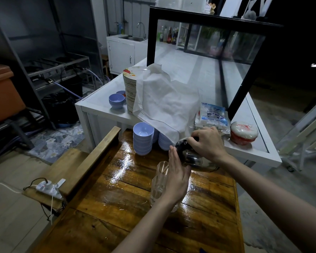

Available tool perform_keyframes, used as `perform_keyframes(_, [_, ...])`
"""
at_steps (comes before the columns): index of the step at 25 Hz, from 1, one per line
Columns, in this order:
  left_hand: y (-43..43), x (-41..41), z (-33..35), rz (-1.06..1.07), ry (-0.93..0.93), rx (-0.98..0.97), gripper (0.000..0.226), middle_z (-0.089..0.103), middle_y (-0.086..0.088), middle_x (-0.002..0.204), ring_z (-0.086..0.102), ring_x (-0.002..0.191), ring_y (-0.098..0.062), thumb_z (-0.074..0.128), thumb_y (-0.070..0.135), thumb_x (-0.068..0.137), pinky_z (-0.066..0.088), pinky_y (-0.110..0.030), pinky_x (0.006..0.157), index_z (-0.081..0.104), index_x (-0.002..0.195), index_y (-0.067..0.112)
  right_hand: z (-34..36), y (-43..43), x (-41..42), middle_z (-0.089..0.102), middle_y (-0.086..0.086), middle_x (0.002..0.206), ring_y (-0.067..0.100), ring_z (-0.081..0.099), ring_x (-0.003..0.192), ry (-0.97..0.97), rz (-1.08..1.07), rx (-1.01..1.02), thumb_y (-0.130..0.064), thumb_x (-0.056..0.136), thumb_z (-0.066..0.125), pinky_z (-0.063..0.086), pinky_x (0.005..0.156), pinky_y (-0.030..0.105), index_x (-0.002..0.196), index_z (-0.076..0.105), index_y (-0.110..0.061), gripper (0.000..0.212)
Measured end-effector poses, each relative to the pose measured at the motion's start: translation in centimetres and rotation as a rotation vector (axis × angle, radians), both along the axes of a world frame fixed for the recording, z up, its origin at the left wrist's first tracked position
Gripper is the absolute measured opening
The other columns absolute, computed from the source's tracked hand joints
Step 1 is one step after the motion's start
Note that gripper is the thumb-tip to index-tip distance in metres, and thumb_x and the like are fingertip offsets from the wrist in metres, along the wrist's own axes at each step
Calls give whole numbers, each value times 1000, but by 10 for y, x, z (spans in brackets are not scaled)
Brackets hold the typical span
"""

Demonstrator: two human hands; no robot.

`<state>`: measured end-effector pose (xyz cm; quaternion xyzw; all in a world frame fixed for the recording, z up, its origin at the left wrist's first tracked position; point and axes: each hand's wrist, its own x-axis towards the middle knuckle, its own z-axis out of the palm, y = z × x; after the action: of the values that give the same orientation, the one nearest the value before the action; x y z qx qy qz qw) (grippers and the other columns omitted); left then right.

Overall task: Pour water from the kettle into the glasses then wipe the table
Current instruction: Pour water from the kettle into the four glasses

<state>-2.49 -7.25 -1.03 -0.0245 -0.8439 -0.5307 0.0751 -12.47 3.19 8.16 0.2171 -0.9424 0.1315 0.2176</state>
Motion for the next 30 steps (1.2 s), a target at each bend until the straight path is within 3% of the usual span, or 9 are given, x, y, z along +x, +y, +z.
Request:
perform_keyframes(3, [0,1,2,12,4,11,73,-27,5,157,-24,144,-7,32,38,102,-20,1,100,-20,149,20,1,-3,-2,62,5,55,22,55,63,22,20,33,-39,80,50,26,70,32,58,67,-13,39])
perform_keyframes(7, [0,0,0,13,8,41,73,-28,5,157,-24,145,-7,34,34,103,-12,-13,111,-21,149,21,2,-7,-3,63,5,55,21,54,62,37,33,68,-40,81,50,19,68,32,59,69,-13,39])
perform_keyframes(13, [-2,0,0,6,-2,51,73,-31,7,156,-25,144,-7,33,33,103,-9,-18,113,-23,148,22,2,-8,-3,63,5,56,20,54,62,23,38,74,-40,81,49,27,71,33,61,69,-13,40])
perform_keyframes(22, [-6,1,2,20,7,44,74,-32,5,155,-26,144,-8,33,36,102,-18,-2,102,-23,147,21,3,-14,-2,60,6,54,21,52,61,34,44,74,-39,81,50,24,70,32,58,67,-12,40])
perform_keyframes(27, [-10,3,3,15,1,59,76,-33,4,155,-26,144,-10,34,37,101,-14,-15,111,-24,147,21,6,-22,-2,60,9,53,22,52,61,56,48,124,-38,79,48,26,70,34,59,70,-11,40])
perform_keyframes(30, [-13,4,4,12,-7,56,75,-32,3,155,-26,144,-10,33,37,101,-19,-3,102,-24,146,20,6,-23,0,60,9,52,21,47,58,65,59,142,-37,78,48,26,69,34,58,69,-11,40])
